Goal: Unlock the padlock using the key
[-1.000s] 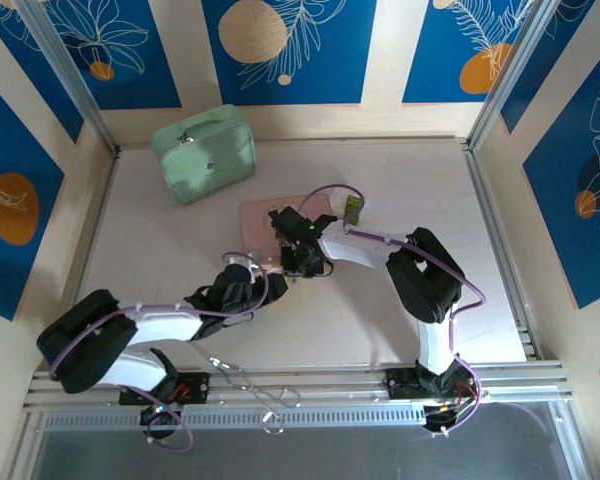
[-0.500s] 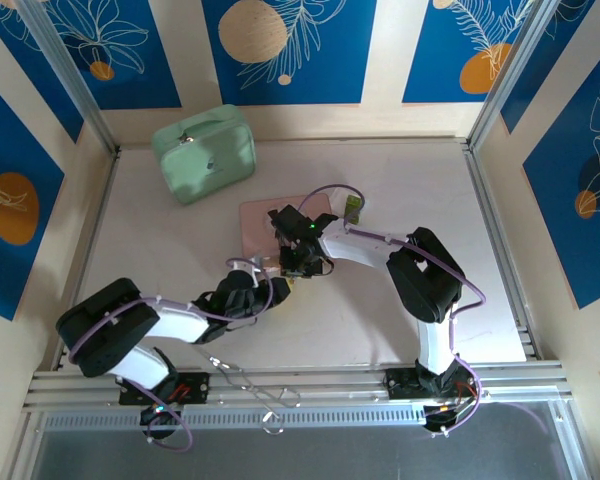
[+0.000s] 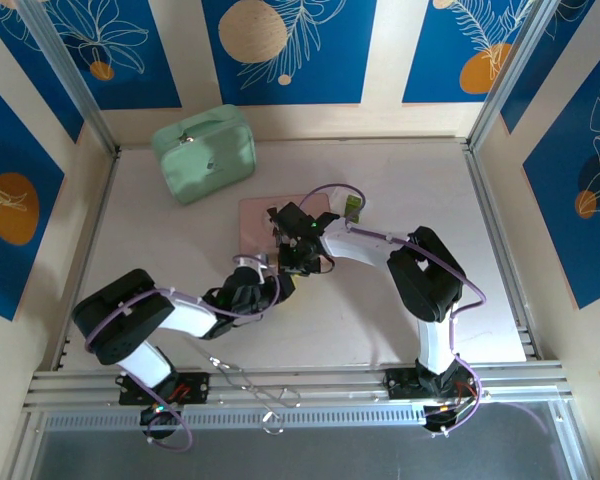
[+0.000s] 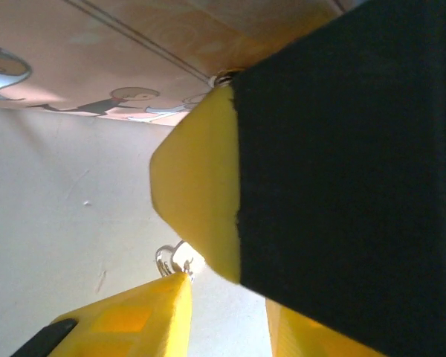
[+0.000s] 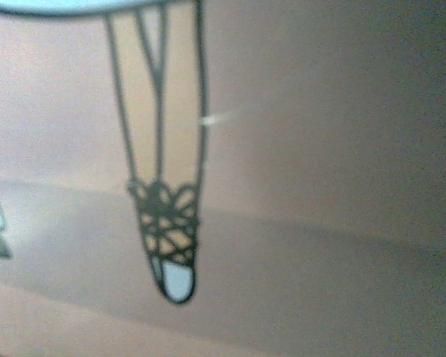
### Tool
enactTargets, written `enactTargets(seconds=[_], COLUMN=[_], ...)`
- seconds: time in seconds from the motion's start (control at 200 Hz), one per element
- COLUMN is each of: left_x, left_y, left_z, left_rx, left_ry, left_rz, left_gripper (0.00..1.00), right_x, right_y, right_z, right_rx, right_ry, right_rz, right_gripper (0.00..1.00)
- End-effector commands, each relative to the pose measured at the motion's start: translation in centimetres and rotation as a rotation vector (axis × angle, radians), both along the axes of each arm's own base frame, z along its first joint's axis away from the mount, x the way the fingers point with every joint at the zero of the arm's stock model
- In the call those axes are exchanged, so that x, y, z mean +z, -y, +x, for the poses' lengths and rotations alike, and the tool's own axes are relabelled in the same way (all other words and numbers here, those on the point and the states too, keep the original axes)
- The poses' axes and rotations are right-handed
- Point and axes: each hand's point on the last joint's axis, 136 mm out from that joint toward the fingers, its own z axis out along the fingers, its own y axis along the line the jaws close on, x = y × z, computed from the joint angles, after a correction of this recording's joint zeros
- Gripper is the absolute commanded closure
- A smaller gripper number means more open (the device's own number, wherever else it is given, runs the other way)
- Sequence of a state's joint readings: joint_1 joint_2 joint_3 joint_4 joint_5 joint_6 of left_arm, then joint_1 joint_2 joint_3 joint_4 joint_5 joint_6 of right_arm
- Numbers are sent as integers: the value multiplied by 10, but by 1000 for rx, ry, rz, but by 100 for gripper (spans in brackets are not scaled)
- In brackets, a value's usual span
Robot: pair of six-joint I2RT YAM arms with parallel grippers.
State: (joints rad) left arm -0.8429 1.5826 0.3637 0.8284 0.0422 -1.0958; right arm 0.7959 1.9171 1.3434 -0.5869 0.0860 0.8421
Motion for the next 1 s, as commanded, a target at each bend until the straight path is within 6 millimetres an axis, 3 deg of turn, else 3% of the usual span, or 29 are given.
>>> enactTargets(seconds=[0.0,0.195,0.305,0.455,0.65,0.89,0.995], left_x=[6,-2,-6,-16,-17,-5,-4], left_y=[7,1,-11,-31,-15,-7,-4], left_z=[11,12,8,5,13,21,25], left_rx=[4,26,62,138,95,67,58], left_ry=[41,11,-21,-58,-49,15,27], left_rz=[11,53,84,94,35,2,17], left_gripper=[68,66,60,67,74,71,78], right_x=[-4,-5,-5,-5,-6,-6,-5], right_y=[1,4,4,4,3,3,2], right_z=[-26,-26,-25,-25,-27,-27,-28], right_rx=[-5,-11,-12,-9,-9,-7,-8], right_ry=[-142,-145,-147,-148,-154,-156,-159], right_rz=[37,31,35,36,37,39,44], right_gripper=[89,89,89,89,89,89,89])
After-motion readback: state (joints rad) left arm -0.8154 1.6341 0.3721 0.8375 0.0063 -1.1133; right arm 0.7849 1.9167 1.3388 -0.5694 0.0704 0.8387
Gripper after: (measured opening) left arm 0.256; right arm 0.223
